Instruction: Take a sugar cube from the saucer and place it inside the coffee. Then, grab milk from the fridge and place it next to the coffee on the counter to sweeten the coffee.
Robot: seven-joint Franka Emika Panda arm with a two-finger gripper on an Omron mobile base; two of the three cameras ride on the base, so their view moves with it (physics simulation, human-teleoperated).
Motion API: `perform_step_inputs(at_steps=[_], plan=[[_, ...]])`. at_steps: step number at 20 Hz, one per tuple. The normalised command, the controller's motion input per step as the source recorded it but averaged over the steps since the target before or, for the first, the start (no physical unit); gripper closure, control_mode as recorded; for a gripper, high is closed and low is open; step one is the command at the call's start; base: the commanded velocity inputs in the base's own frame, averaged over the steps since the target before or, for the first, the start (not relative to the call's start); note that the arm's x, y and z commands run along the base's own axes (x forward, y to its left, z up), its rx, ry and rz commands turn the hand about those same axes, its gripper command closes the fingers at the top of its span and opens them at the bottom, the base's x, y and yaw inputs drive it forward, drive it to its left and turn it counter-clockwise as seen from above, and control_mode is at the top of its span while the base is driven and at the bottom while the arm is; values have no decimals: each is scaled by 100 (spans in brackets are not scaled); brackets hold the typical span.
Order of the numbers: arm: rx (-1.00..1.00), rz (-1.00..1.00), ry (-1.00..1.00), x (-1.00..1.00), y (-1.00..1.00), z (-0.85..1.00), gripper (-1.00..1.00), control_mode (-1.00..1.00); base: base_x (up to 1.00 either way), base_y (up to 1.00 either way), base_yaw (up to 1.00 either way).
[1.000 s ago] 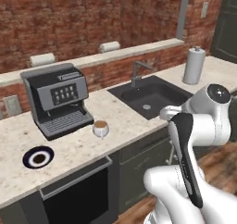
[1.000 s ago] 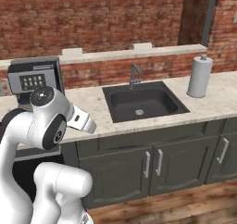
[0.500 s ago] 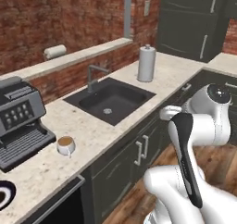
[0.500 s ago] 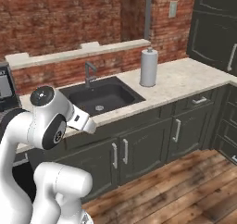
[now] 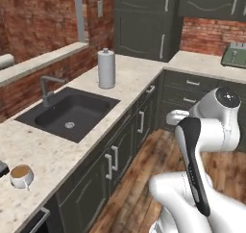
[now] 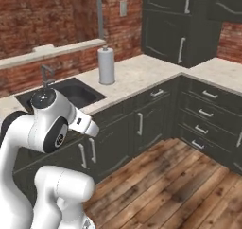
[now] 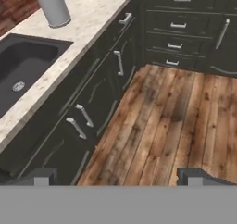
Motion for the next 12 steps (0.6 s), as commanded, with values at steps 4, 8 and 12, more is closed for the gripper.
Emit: perform_step_inputs(at_steps=[4, 8, 12], plan=[[0, 0, 0, 0, 0, 0, -100, 100, 0, -59, -42], [0, 0, 0, 0, 0, 0, -100, 100, 0, -59, -48], [0, 0, 0, 0, 0, 0, -100, 100, 0, -54, -51]])
